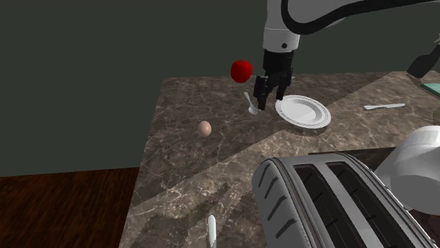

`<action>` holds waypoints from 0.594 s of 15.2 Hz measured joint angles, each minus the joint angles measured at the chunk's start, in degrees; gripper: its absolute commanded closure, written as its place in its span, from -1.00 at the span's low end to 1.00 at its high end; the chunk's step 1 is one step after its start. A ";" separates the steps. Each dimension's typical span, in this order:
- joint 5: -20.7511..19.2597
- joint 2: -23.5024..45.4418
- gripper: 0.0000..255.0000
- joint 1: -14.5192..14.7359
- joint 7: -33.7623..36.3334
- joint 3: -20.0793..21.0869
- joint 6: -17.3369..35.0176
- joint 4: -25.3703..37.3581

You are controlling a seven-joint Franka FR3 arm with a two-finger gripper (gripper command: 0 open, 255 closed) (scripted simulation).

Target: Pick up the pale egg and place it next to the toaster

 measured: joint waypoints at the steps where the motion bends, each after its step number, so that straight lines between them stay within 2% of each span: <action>1: -0.05 1.60 -1.00 0.05 1.04 0.61 0.75 0.66; 9: -2.52 20.67 -1.00 1.35 12.09 5.99 5.60 13.26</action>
